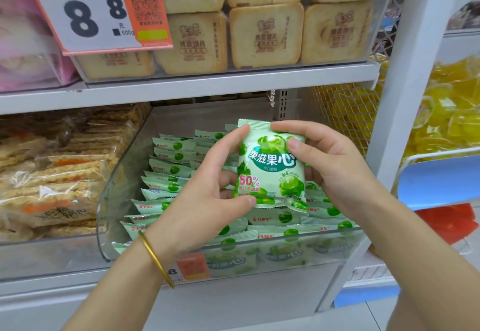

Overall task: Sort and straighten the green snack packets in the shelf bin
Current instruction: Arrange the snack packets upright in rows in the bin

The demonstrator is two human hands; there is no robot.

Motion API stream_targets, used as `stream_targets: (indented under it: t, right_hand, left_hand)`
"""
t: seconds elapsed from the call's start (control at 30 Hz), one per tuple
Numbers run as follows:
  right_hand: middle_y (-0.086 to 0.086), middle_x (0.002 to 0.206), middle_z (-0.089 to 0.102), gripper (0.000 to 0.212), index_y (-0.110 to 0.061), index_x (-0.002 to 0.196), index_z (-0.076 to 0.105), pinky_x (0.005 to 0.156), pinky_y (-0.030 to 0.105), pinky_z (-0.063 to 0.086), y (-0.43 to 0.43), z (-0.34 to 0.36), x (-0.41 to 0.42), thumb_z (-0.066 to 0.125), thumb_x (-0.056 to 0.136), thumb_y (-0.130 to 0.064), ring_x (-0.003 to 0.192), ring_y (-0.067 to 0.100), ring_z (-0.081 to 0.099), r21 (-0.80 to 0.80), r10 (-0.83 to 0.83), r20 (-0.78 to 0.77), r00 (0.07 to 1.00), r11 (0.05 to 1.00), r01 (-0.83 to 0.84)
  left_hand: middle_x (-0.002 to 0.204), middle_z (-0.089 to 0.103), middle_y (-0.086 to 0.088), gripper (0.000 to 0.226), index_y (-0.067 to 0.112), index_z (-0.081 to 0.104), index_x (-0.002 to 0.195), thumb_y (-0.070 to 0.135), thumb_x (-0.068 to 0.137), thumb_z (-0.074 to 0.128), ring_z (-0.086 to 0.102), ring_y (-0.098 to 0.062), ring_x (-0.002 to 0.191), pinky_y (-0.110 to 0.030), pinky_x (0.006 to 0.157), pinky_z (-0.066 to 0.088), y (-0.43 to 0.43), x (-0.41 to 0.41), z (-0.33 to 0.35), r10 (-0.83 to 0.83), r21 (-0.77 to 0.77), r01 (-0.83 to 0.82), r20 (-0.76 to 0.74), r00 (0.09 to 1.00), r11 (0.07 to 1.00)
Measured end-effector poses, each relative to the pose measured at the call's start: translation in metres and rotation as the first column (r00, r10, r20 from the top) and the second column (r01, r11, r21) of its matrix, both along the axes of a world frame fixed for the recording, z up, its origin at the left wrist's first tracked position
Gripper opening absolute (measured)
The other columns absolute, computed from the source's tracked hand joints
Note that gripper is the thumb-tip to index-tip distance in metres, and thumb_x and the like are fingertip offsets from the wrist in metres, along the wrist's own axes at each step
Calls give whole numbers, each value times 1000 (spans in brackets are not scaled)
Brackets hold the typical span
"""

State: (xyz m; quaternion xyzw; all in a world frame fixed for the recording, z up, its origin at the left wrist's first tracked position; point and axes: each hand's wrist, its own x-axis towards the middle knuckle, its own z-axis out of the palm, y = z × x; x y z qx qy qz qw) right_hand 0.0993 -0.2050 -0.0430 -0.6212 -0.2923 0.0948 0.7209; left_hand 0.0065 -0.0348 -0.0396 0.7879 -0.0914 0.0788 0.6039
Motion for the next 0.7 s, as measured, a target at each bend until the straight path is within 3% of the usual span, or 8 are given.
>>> stream_targets:
  t: [0.13,0.23,0.33,0.4,0.47,0.57,0.63,0.7]
  right_hand:
    - [14,104,67,24,-20,106,67,63,37,59,0,-1,1,65,83,-12,88,25,68,32,-29,-9,1000,999,29]
    - [10,102,66,33,-18,107,63,62,35,59,-1,1,1,70,75,-14,84,20,69,54,-46,-32,998,997,47]
    - [9,103,67,44,-10,115,57,63,33,58,1,3,-1,64,72,-15,84,19,69,93,1,-99,995,996,9]
    - [14,109,66,44,-7,118,55,64,32,57,3,4,-2,66,75,-11,87,20,69,116,57,-147,988,992,-40]
    - [16,110,66,43,-6,117,56,63,31,57,4,3,-1,67,76,-2,88,23,69,142,128,-197,972,985,-101]
    - [17,108,67,48,-5,118,57,65,33,57,5,1,0,50,70,-2,91,27,68,173,197,-263,945,973,-154]
    - [12,106,68,48,-8,118,58,65,34,56,4,1,0,51,70,-6,91,27,67,156,172,-249,953,978,-135]
    - [-1,102,67,42,-18,113,63,69,32,54,2,-1,2,61,71,-17,92,19,66,25,34,-134,990,999,-31]
  left_hand:
    - [125,48,37,82,50,39,127,-10,77,64,64,-8,105,-29,83,55,2,3,-2,14,-15,-13,50,999,1000]
    - [137,39,26,77,51,38,127,12,70,70,48,0,122,-25,101,43,2,2,-6,102,178,-125,134,986,976]
    - [142,24,21,76,46,37,129,15,72,77,23,5,134,-9,108,19,2,3,-13,173,469,-324,336,926,822]
    - [138,26,13,72,37,39,130,18,72,77,25,0,130,-3,104,14,3,6,-17,184,561,-433,446,876,705]
    - [131,33,6,66,27,45,127,14,70,76,30,-6,122,-5,103,16,3,8,-20,234,556,-529,514,825,641]
    - [117,40,6,46,19,56,118,14,72,62,34,-8,110,-4,98,18,5,9,-16,299,489,-618,581,757,616]
    - [108,47,11,34,23,60,113,25,80,55,41,-7,104,-4,94,23,6,9,-11,324,444,-600,552,768,666]
    - [98,58,17,18,31,61,104,30,87,58,51,-1,96,-6,85,34,4,6,-5,362,332,-527,447,818,782]
